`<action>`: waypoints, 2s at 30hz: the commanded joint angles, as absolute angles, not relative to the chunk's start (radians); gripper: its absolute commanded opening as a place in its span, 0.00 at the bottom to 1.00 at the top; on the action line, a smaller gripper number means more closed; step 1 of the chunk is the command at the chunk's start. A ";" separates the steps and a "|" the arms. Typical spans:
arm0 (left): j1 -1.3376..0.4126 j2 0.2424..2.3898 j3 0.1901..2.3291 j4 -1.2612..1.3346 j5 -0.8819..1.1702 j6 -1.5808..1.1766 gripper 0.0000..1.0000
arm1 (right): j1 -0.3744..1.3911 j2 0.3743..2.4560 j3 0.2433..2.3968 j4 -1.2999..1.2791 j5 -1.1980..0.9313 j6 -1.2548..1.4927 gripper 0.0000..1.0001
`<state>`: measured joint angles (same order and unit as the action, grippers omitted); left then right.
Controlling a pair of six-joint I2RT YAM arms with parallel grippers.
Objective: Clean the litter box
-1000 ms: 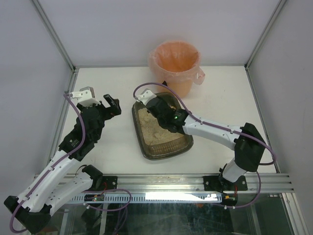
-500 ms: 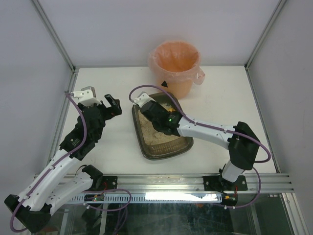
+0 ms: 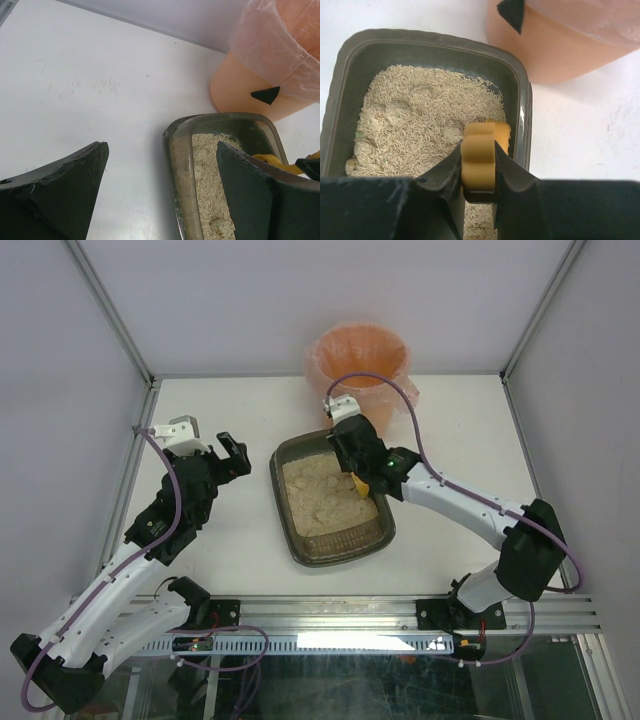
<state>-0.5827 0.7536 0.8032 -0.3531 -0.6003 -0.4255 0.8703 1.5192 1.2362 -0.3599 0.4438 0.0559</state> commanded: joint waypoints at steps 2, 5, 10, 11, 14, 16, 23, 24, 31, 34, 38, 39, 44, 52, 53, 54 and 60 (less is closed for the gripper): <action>-0.583 0.761 0.813 -0.324 -0.581 -0.402 0.94 | 0.832 1.425 1.170 -0.249 0.293 0.242 0.00; -0.583 0.762 0.814 -0.323 -0.579 -0.402 0.94 | 0.811 1.388 1.123 -0.222 0.294 0.290 0.00; -0.583 0.768 0.814 -0.324 -0.575 -0.402 0.94 | 0.766 1.293 1.010 -0.132 0.270 0.389 0.00; -0.583 0.771 0.815 -0.324 -0.573 -0.402 0.94 | 0.757 1.275 0.989 -0.117 0.263 0.409 0.00; -0.583 0.775 0.816 -0.324 -0.567 -0.403 0.94 | 0.726 1.230 0.935 -0.078 0.238 0.458 0.00; -0.583 0.778 0.816 -0.324 -0.566 -0.403 0.94 | 0.707 1.211 0.916 -0.070 0.220 0.475 0.00; -0.583 0.786 0.819 -0.324 -0.559 -0.404 0.94 | 0.655 1.191 0.857 -0.074 0.186 0.555 0.00; -0.583 0.784 0.818 -0.324 -0.560 -0.405 0.94 | 0.646 1.189 0.847 -0.074 0.179 0.571 0.00; -0.583 0.791 0.818 -0.324 -0.560 -0.404 0.94 | 0.598 1.155 0.744 -0.023 0.106 0.661 0.00; -0.583 0.794 0.819 -0.324 -0.557 -0.402 0.94 | 0.590 1.137 0.699 -0.002 0.097 0.694 0.00; -0.583 0.797 0.818 -0.324 -0.554 -0.403 0.94 | 0.582 1.107 0.630 0.040 0.094 0.750 0.00; -0.582 0.799 0.818 -0.324 -0.554 -0.403 0.94 | 0.581 1.100 0.614 0.051 0.095 0.764 0.00; -0.583 0.804 0.820 -0.324 -0.553 -0.403 0.94 | 0.572 1.055 0.547 0.112 0.099 0.814 0.00; -0.583 0.814 0.819 -0.324 -0.553 -0.406 0.94 | 0.558 0.919 0.476 0.172 0.125 0.864 0.00; -0.583 0.814 0.820 -0.324 -0.554 -0.406 0.94 | 0.557 0.903 0.466 0.182 0.126 0.868 0.00; -0.583 0.815 0.820 -0.324 -0.554 -0.406 0.94 | 0.556 0.887 0.460 0.190 0.126 0.869 0.00; -0.583 0.824 0.825 -0.316 -0.547 -0.409 0.94 | 0.541 0.806 0.413 0.213 0.137 0.906 0.00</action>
<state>-0.5827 0.8200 0.8032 -0.3527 -0.5663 -0.4255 0.5480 0.8692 0.4267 0.1192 0.1513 0.8421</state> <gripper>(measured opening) 0.939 0.230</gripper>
